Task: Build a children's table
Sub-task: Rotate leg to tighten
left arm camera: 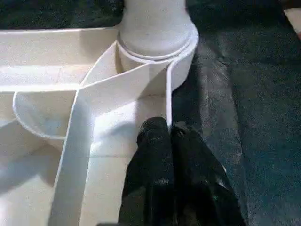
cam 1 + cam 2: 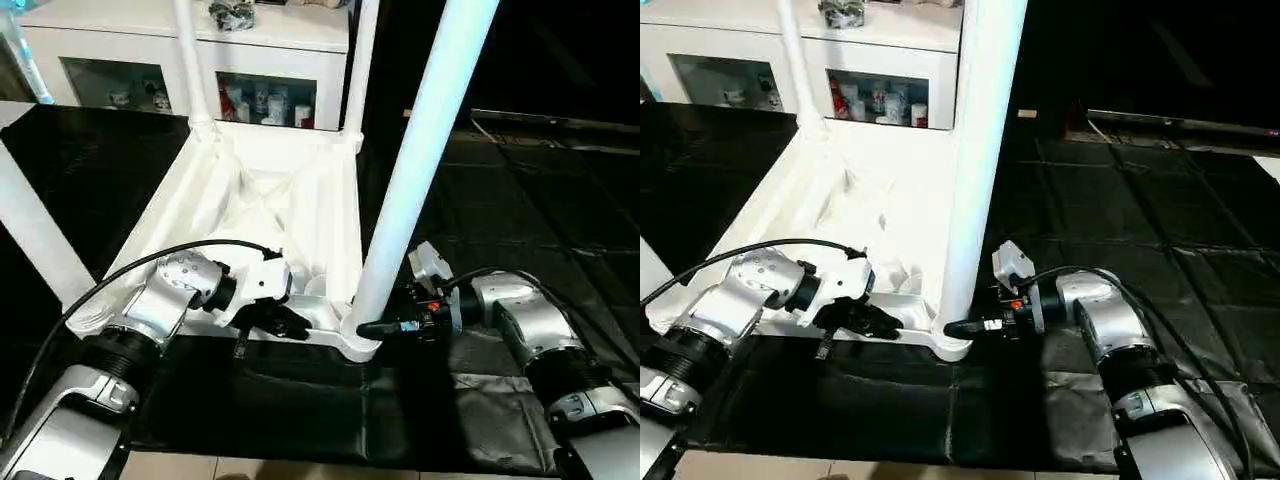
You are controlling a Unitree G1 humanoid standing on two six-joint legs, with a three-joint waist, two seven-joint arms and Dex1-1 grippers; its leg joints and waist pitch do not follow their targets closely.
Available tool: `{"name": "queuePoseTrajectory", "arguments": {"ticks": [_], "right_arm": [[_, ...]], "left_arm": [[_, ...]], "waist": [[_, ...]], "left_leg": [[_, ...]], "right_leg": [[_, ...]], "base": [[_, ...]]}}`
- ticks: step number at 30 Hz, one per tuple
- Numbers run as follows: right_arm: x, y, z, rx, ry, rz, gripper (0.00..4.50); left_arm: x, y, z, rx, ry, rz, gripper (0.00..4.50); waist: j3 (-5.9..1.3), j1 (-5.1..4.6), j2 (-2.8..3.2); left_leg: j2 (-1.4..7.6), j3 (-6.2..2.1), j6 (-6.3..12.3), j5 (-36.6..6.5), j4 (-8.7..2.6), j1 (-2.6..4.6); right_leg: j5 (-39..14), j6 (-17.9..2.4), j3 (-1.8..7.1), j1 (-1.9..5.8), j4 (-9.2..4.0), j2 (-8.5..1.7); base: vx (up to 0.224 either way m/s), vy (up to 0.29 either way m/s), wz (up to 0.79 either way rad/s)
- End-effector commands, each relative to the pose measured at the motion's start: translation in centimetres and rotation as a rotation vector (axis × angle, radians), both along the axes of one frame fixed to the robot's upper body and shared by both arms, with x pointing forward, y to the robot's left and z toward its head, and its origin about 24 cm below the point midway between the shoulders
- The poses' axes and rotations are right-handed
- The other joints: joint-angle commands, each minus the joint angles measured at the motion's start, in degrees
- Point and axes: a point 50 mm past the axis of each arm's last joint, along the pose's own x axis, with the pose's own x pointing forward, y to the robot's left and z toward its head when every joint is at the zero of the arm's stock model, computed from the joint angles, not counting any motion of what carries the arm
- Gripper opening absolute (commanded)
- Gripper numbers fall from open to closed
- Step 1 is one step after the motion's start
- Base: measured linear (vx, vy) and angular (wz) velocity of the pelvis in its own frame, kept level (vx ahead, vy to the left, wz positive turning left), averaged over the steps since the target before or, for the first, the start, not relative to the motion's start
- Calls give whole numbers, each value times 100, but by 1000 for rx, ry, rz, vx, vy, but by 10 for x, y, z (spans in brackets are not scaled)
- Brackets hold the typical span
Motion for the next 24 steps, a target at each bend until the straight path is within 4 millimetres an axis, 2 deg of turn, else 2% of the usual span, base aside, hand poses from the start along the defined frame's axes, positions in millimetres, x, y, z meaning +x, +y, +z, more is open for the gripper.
{"name": "queuePoseTrajectory", "arguments": {"ticks": [1,2,5,6,7,9,10,11,12,14,15,16,18,20,22,24], "right_arm": [[3,10,0,0,-12,-80,202],[3,15,-3,-10,-25,-133,201],[5,29,-13,-30,-19,-305,200],[6,34,-15,-26,-13,-355,198],[6,39,-17,-28,-8,-405,198],[8,47,-18,-24,3,-466,196],[8,50,-19,-24,9,-493,196],[10,57,-20,-25,20,-544,196],[12,63,-21,-25,31,-594,195],[15,73,-21,-34,41,-660,195],[15,73,-21,-34,41,-660,195],[17,84,-21,-46,51,-713,195],[17,89,-20,-43,50,-732,195],[17,93,-19,-36,51,-741,251],[17,99,-15,-6,56,-764,267],[18,98,-13,3,53,-781,287]], "left_arm": [[-1,-12,-8,-11,8,67,0],[-1,-16,-9,-30,9,107,0],[1,-29,-12,-74,8,231,0],[1,-33,-12,-85,9,267,0],[3,-37,-13,-100,9,318,0],[5,-43,-13,-117,7,366,0],[5,-46,-13,-124,7,386,0],[7,-51,-13,-137,2,431,0],[8,-56,-12,-149,1,466,0],[12,-64,-9,-173,-8,551,0],[12,-64,-9,-173,-8,551,0],[17,-72,-4,-206,-28,648,0],[19,-77,0,-220,-36,683,0],[20,-81,2,-234,-38,710,0],[18,-86,4,-236,-44,713,0],[16,-85,2,-215,-54,693,0]], "waist": [[-284,-58,-12],[-273,-80,-12],[-235,-139,-34],[-235,-189,-39],[-224,-238,-32],[-234,-320,-32],[-241,-369,-33],[-244,-402,21],[-244,-426,8],[-243,-465,14],[-244,-486,16],[-259,-510,27],[-262,-506,19],[-267,-502,1],[-291,-475,-1],[-300,-469,-10]], "left_leg": [[99,35,76,-1433,-430,57],[81,15,31,-1594,-442,40],[57,-20,-61,-1803,-454,50],[40,-37,-113,-1871,-443,59],[18,-60,-141,-1909,-439,37],[0,-78,-121,-1992,-430,32],[-8,-92,-100,-1973,-441,3],[5,-106,-98,-2025,-460,-5],[6,-116,-101,-2063,-466,-13],[0,-119,-85,-2220,-461,38],[6,-117,-79,-2233,-462,35],[26,-127,-52,-2165,-497,5],[36,-116,-36,-2156,-506,16],[24,-94,6,-2110,-501,17],[26,-70,83,-1800,-500,-5],[28,-63,135,-1592,-501,-40]], "right_leg": [[-1888,-1122,282,248,-419,-295],[-2364,-950,268,247,-461,-301],[-3058,-659,251,212,-546,-313],[-3418,-491,232,194,-588,-315],[-3699,-333,200,198,-632,-318],[-3871,-207,157,193,-699,-315],[-3810,-199,130,213,-707,-306],[-3677,-223,122,214,-721,-304],[-3625,-235,109,216,-708,-293],[-3608,-277,99,176,-737,-290],[-3542,-306,104,180,-728,-287],[-3181,-409,123,214,-690,-277],[-2916,-500,144,203,-672,-273],[-2744,-557,180,199,-658,-264],[-2243,-707,232,221,-597,-268],[-2017,-758,238,256,-559,-268]], "base": [[0,0,0],[0,0,0],[0,0,0],[0,0,0],[0,0,0],[0,0,0],[0,0,0],[0,0,0],[0,0,0],[0,0,0],[0,0,0],[0,0,0],[0,0,0],[0,0,0],[0,0,0],[0,0,0]]}}
